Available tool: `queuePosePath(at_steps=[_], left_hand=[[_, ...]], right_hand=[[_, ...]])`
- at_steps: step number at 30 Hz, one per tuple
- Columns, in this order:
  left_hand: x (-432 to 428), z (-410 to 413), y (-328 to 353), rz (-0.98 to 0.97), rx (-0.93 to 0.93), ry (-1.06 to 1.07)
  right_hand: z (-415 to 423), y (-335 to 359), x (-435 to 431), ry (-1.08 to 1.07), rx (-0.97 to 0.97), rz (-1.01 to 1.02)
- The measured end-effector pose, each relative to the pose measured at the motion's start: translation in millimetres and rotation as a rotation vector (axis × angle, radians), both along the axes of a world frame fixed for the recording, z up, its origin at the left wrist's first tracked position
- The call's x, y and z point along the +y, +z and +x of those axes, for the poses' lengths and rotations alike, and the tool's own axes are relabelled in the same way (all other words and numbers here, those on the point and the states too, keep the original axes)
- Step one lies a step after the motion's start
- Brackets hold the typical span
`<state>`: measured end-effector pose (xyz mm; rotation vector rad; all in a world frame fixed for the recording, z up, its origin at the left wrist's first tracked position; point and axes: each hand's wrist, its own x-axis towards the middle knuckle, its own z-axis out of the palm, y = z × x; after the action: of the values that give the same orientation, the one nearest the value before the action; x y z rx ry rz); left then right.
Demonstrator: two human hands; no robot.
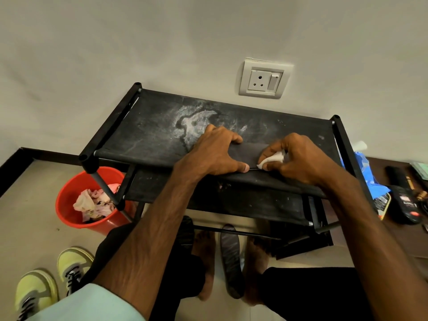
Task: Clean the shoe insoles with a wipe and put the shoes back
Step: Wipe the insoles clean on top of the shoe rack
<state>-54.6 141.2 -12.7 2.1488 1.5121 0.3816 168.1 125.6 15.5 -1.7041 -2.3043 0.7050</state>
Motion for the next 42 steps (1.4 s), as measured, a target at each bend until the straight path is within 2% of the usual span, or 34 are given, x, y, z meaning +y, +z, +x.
queuePosePath(at_steps=[8,17,29,42], left_hand=[[0.8,0.7,0.7,-0.012,0.044,-0.019],[0.6,0.9,0.2,-0.017,0.066,-0.042],[-2.0,1.3,0.5,-0.019,0.018,-0.007],[0.7,-2.6,-2.5,0.007,0.019,-0.03]], right_hand=[[-10.2,-9.2,14.3,-0.123,-0.015,0.048],[-33.1,-23.8,41.7,-0.336,-0.048,0.212],[-9.4,-3.3,8.9,0.05,0.058,0.014],[-17.2,-2.6,4.4,-0.021,0.052,-0.012]])
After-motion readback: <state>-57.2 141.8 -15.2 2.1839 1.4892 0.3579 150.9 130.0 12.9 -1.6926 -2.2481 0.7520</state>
